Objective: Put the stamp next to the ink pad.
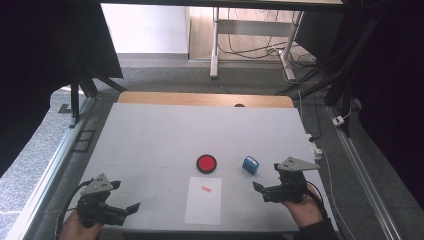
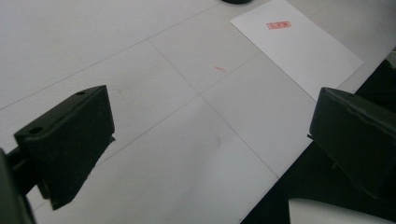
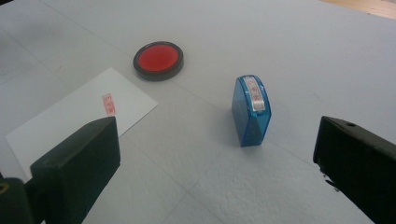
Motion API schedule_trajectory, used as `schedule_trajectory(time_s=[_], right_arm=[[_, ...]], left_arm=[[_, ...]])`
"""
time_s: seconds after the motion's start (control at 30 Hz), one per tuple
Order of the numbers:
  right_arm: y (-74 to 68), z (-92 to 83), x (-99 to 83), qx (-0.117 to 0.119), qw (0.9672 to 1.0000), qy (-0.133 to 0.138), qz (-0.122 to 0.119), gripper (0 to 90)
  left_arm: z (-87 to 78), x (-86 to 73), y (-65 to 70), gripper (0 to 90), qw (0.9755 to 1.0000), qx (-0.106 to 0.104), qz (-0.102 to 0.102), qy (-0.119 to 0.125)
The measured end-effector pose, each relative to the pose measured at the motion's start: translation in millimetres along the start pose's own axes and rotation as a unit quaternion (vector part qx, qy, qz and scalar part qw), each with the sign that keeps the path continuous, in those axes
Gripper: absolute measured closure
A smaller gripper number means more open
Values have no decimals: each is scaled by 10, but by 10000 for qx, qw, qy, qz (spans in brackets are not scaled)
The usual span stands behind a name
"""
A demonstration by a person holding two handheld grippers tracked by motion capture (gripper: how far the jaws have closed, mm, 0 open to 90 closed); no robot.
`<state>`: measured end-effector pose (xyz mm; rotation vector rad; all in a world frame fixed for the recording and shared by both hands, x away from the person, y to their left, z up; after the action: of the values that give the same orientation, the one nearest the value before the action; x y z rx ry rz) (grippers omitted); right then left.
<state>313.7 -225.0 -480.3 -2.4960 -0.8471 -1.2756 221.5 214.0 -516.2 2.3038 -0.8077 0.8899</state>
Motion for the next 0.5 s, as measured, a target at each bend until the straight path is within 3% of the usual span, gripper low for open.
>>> schedule_trajectory(time_s=[0.5], right_arm=[[62,-232,-211,-306,9993,2,210,0]], left_arm=[[-23,-11,-13,1,10000,16,-53,23]])
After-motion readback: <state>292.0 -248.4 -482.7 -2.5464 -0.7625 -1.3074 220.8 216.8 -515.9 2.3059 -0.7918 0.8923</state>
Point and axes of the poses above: each handheld gripper's, and its own axes: z roughly forward along the jaws, x roughly out of its top, y roughly to its right, the point moved 6 cm from there along z, roughly forward along the jaws, and after that the axes turned 9 degrees about -x, right-handed, at the moved point
